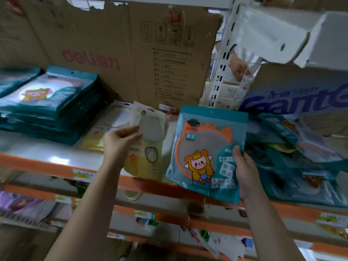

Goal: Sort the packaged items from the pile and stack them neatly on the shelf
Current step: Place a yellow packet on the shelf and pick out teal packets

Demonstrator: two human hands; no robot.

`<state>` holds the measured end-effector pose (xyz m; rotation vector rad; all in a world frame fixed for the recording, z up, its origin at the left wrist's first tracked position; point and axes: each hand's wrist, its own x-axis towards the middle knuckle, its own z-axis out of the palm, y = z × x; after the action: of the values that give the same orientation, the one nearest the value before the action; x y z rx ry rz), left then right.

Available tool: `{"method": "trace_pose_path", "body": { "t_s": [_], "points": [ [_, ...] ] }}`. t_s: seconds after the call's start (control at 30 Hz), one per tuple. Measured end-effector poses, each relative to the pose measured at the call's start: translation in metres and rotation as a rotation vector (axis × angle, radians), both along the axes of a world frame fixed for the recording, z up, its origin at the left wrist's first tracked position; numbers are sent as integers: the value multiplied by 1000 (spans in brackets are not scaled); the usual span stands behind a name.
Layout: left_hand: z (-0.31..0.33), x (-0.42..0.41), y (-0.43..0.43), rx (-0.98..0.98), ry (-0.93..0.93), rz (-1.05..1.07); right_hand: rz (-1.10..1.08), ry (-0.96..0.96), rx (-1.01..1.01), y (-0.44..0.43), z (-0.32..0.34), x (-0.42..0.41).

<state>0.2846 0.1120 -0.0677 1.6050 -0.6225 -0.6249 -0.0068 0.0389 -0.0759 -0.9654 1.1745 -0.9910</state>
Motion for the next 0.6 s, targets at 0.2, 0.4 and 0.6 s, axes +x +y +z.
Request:
{"method": "trace_pose_path", "body": {
  "t_s": [0.2,0.4,0.6],
  "points": [
    [10,80,3,-5,-87,5,-23,-18,-17,4,4,51],
    [-1,157,-19,89,-98,-114,-156,-22,9,20,1,116],
    [-26,172,-33,129,-263,-214,-280,-19,19,42,-10,162]
  ]
}}
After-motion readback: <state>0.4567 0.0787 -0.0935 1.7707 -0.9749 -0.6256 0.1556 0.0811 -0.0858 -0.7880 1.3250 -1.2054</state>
